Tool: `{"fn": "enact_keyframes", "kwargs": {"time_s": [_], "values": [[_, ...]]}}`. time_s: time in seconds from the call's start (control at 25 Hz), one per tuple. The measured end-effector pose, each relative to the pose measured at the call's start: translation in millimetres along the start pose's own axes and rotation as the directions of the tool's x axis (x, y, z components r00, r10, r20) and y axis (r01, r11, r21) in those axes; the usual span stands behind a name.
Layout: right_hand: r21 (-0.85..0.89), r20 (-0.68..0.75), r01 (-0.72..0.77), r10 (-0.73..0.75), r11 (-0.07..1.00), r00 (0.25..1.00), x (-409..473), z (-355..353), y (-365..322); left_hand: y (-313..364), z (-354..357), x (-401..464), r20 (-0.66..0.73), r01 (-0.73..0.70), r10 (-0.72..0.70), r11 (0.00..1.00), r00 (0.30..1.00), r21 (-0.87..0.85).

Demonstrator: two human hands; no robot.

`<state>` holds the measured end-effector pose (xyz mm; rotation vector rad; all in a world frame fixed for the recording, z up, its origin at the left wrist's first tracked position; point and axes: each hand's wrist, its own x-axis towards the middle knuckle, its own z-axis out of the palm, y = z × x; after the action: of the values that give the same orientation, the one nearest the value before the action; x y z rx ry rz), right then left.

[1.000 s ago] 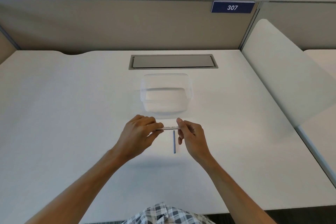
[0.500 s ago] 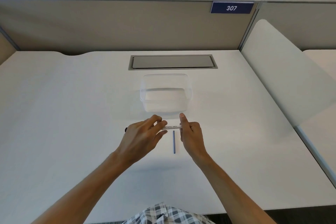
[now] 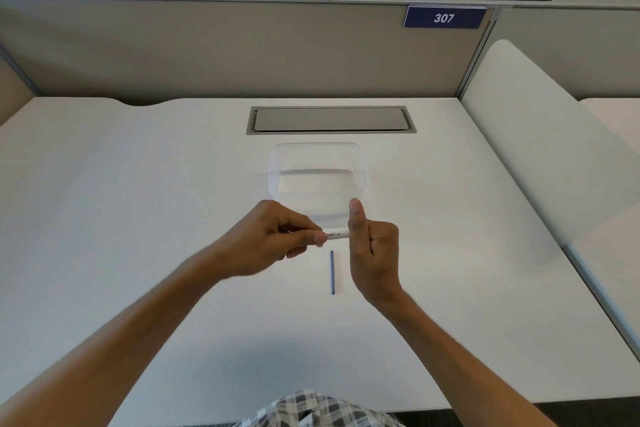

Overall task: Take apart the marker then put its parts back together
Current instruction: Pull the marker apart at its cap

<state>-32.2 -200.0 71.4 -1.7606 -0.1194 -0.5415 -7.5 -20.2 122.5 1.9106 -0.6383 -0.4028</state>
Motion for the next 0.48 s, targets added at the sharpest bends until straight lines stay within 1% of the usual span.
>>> {"fn": "enact_keyframes", "kwargs": {"time_s": [0.04, 0.08, 0.12, 0.16, 0.2, 0.24, 0.28, 0.32, 0.36, 0.4, 0.44, 0.48], "values": [[-0.06, -0.005, 0.171, -0.172, 0.983, 0.985, 2, -3, -4, 4, -8, 2, 0.12, 0.089, -0.079, 0.992, 0.99, -0.084], [-0.115, 0.015, 0.358, -0.359, 0.926, 0.933, 3, -6, -8, 7, -15, 3, 0.251, 0.17, -0.135, 0.978, 0.959, -0.121], [-0.142, 0.048, 0.513, -0.512, 0.846, 0.858, 4, -8, -10, 9, -21, 4, 0.354, 0.221, -0.163, 0.966, 0.921, -0.132], [-0.153, 0.074, 0.609, -0.605, 0.779, 0.793, 7, -10, -11, 12, -25, 4, 0.413, 0.244, -0.168, 0.96, 0.895, -0.137], [-0.164, 0.077, 0.647, -0.645, 0.744, 0.761, 9, -12, -12, 15, -27, 4, 0.426, 0.242, -0.163, 0.96, 0.89, -0.139], [-0.175, 0.065, 0.636, -0.636, 0.751, 0.769, 11, -12, -12, 17, -26, 4, 0.398, 0.227, -0.157, 0.964, 0.904, -0.136], [-0.184, 0.044, 0.576, -0.579, 0.796, 0.814, 12, -11, -12, 19, -23, 4, 0.338, 0.198, -0.145, 0.972, 0.93, -0.126], [-0.178, 0.011, 0.469, -0.475, 0.865, 0.88, 12, -10, -12, 21, -18, 4, 0.259, 0.162, -0.13, 0.981, 0.957, -0.107], [-0.147, -0.024, 0.323, -0.33, 0.935, 0.944, 11, -8, -13, 21, -13, 5, 0.167, 0.122, -0.11, 0.99, 0.98, -0.067], [-0.098, -0.039, 0.155, -0.16, 0.983, 0.986, 10, -5, -12, 20, -9, 5, 0.065, 0.075, -0.075, 0.997, 0.995, 0.01], [-0.05, -0.028, -0.011, 0.009, 0.999, 1.0, 9, -3, -11, 18, -5, 5, -0.029, 0.019, -0.015, 0.99, 0.999, 0.139], [-0.023, -0.007, -0.157, 0.157, 0.987, 0.988, 9, -1, -8, 16, -1, 3, -0.098, -0.037, 0.07, 0.95, 0.993, 0.31]]}}
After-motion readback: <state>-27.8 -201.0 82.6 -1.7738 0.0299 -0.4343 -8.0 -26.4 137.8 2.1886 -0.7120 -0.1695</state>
